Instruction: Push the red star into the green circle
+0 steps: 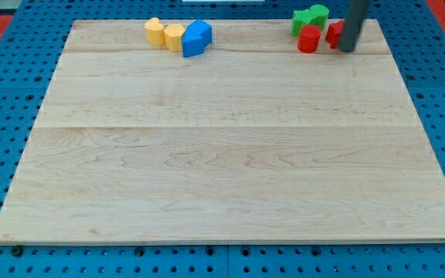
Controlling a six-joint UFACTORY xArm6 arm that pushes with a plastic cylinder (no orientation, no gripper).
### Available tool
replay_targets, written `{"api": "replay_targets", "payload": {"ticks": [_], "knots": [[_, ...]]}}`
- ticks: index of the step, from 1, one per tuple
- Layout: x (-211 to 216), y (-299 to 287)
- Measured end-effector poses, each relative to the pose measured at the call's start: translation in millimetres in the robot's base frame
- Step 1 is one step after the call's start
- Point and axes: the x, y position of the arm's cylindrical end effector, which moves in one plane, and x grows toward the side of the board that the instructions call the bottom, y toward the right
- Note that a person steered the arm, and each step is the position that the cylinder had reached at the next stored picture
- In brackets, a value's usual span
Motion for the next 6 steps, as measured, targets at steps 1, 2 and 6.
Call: {"api": "replay_targets", "payload": {"ticks": [1, 2, 6], "knots": [[3, 50], [-17, 48], [-32, -43]]}}
